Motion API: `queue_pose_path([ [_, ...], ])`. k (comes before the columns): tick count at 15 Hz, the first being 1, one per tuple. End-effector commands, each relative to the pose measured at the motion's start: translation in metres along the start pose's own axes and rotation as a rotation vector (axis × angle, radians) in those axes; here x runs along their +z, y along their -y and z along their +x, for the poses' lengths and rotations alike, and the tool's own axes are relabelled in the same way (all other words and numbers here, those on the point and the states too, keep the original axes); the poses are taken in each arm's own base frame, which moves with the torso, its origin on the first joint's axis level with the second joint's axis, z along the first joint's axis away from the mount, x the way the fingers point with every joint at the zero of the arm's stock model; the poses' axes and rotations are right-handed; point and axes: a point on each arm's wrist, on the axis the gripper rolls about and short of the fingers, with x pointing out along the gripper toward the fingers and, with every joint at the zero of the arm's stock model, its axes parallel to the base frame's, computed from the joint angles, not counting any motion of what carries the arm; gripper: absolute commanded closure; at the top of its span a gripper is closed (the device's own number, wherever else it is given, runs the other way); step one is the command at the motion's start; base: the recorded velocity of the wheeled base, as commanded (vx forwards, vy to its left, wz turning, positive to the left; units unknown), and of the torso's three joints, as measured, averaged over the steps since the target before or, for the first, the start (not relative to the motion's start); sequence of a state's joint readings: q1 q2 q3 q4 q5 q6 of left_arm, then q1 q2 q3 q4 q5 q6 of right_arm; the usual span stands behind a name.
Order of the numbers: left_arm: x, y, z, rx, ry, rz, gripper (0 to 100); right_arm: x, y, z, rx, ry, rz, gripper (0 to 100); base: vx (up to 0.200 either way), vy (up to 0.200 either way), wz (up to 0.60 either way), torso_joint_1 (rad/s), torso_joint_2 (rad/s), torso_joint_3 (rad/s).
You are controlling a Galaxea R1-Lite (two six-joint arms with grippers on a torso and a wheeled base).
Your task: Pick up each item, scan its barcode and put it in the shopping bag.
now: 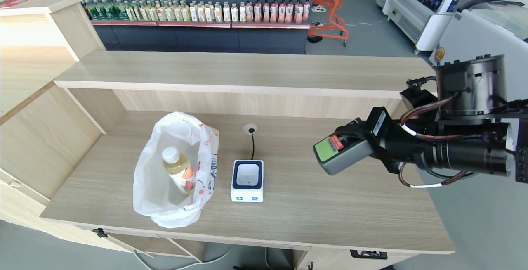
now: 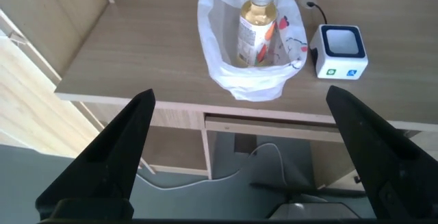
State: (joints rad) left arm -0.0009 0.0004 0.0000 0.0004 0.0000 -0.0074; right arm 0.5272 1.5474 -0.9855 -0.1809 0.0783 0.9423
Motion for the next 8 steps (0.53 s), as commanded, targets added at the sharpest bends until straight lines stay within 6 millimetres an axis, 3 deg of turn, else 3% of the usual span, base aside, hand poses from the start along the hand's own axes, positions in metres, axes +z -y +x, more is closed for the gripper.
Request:
queue_pose_path([
  [1, 0.000, 0.000, 0.000, 0.001, 0.001, 0.000, 0, 0.002, -0.001, 0.000, 0.003, 0.007, -0.005, 100, 0.000, 0.200, 0.00, 0.002, -0.01, -0.002],
  [5, 0.000, 0.000, 0.000, 0.001, 0.001, 0.001, 0, 0.002, 0.004, 0.016, -0.027, -0.007, -0.071, 100, 0.000, 0.200, 0.00, 0.001, 0.00, 0.001],
  [8, 0.000, 0.000, 0.000, -0.001, 0.001, 0.001, 0, 0.001, 0.019, 0.044, -0.102, -0.028, -0.175, 100, 0.000, 0.200, 0.00, 0.004, 0.00, 0.002],
])
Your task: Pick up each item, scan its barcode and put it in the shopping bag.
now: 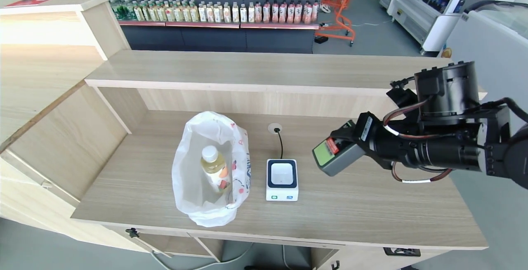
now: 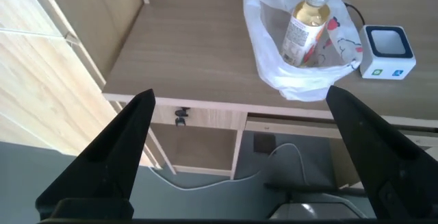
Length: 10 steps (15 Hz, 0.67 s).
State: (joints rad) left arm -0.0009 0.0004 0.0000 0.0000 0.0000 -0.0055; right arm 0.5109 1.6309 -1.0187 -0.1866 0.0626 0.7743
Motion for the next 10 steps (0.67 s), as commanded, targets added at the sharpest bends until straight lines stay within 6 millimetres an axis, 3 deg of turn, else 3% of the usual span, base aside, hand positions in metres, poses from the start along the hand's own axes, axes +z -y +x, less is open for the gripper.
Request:
queue_pose_path([
  [1, 0.000, 0.000, 0.000, -0.001, 0.000, -0.001, 0, -0.005, 0.014, 0.030, -0.068, -0.042, -0.050, 100, 0.000, 0.200, 0.00, 0.007, 0.00, 0.002],
  [2, 0.000, 0.000, 0.000, -0.001, 0.000, -0.001, 0, -0.007, 0.019, 0.039, -0.090, -0.054, -0.093, 100, 0.000, 0.200, 0.00, -0.002, 0.00, 0.002],
  [7, 0.000, 0.000, 0.000, -0.001, 0.000, -0.002, 0, -0.012, 0.033, 0.090, -0.132, -0.076, -0.192, 100, 0.000, 0.000, 0.00, 0.000, 0.00, 0.000],
  [10, 0.000, 0.000, 0.000, -0.001, 0.000, -0.002, 0, -0.016, 0.040, 0.111, -0.126, -0.073, -0.241, 100, 0.000, 0.000, 0.00, 0.000, 0.00, 0.000],
])
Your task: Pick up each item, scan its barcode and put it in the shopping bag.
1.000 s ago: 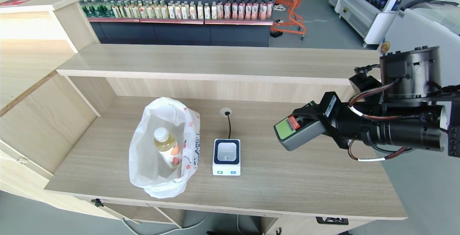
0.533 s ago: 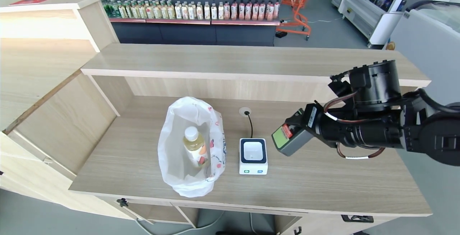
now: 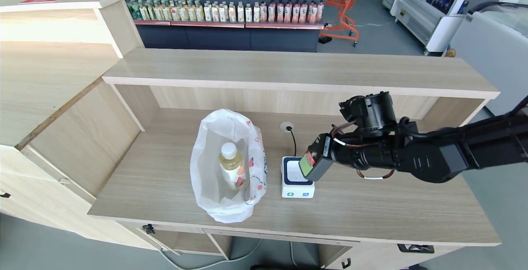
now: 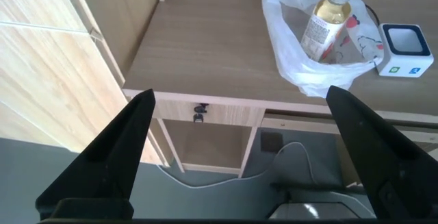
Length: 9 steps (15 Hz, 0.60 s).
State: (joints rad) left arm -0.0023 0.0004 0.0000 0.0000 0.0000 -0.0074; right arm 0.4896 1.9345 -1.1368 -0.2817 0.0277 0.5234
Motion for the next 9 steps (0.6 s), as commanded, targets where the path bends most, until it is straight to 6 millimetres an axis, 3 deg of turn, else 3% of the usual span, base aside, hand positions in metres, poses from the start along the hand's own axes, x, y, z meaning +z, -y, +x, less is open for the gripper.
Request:
queue_pose_path([
  [1, 0.000, 0.000, 0.000, 0.001, 0.000, 0.000, 0, -0.012, 0.008, 0.025, -0.023, -0.037, -0.018, 100, 0.000, 0.000, 0.00, 0.000, 0.00, 0.000],
  [9, 0.000, 0.000, 0.000, 0.001, 0.000, 0.000, 0, -0.023, 0.012, 0.062, 0.000, -0.013, -0.073, 100, 0.000, 0.000, 0.00, 0.000, 0.00, 0.000],
])
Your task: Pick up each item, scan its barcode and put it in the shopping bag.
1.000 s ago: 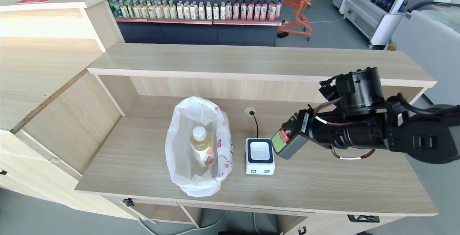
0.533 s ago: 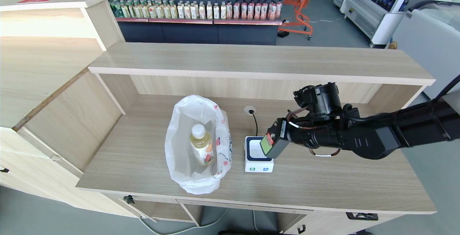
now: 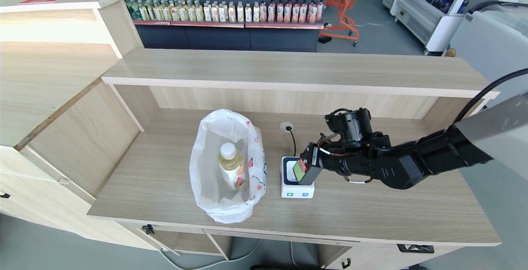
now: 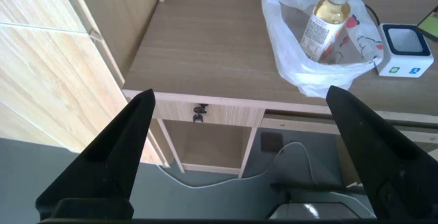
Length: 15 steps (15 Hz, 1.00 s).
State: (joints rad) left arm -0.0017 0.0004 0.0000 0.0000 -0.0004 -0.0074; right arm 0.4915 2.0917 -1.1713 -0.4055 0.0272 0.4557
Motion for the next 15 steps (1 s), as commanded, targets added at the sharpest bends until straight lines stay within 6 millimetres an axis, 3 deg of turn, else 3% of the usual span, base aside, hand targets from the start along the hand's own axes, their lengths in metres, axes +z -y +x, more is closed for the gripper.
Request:
queue_pose_path([
  [1, 0.000, 0.000, 0.000, 0.001, 0.000, 0.000, 0, -0.007, 0.001, 0.018, -0.002, -0.012, -0.003, 100, 0.000, 0.000, 0.00, 0.000, 0.00, 0.000],
  [8, 0.000, 0.000, 0.000, -0.001, 0.000, 0.000, 0, -0.012, 0.004, 0.053, 0.017, 0.020, -0.006, 100, 0.000, 0.000, 0.00, 0.000, 0.00, 0.000],
  [15, 0.000, 0.000, 0.000, 0.001, 0.000, 0.000, 0, -0.013, 0.003, 0.055, 0.022, 0.023, -0.006, 100, 0.000, 0.000, 0.00, 0.000, 0.00, 0.000],
])
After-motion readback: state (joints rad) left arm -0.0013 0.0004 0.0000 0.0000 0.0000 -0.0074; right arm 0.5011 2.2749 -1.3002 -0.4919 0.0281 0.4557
